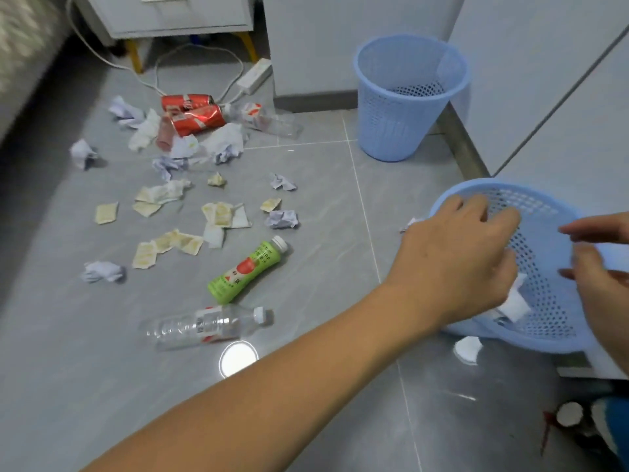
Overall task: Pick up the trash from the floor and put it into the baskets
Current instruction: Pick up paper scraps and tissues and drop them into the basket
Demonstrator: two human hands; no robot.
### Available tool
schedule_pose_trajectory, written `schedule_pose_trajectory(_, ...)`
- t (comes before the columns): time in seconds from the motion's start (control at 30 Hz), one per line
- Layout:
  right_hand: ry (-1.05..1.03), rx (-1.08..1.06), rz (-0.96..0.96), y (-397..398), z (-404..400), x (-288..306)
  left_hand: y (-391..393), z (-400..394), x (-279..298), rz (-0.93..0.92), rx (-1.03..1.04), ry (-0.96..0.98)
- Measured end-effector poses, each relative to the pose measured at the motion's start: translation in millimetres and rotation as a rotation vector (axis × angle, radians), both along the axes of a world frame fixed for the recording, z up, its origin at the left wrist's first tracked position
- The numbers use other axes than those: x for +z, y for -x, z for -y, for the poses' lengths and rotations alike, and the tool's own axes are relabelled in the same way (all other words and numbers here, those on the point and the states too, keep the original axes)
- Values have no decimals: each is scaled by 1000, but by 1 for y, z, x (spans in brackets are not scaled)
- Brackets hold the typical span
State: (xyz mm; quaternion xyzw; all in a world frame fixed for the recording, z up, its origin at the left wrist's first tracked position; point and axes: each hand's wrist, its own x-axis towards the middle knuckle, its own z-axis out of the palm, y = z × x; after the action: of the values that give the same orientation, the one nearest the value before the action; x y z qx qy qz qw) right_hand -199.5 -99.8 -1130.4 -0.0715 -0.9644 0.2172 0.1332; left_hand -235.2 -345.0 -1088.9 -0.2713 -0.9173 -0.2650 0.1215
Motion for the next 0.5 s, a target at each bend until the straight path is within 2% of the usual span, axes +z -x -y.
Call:
schedule_pose_trajectory(0.1,30,245,-16,-4,62,35,-6,51,2,23,105,-39)
schedule_pose_trajectory(0.2,236,431,7,-18,151,82,-23,111,12,114,246,-16)
schedule_pose_trajectory(0.27,177,537,89,-29,183,102,-42,149,29,189,331,9)
schedule_pose_trajectory(0.4,157,679,295,-57,225,163,-94,211,90,340,476,46)
schedule_pose_trajectory(0.5,179,678,393,-89,254,229,-145,252,154,412,559,34)
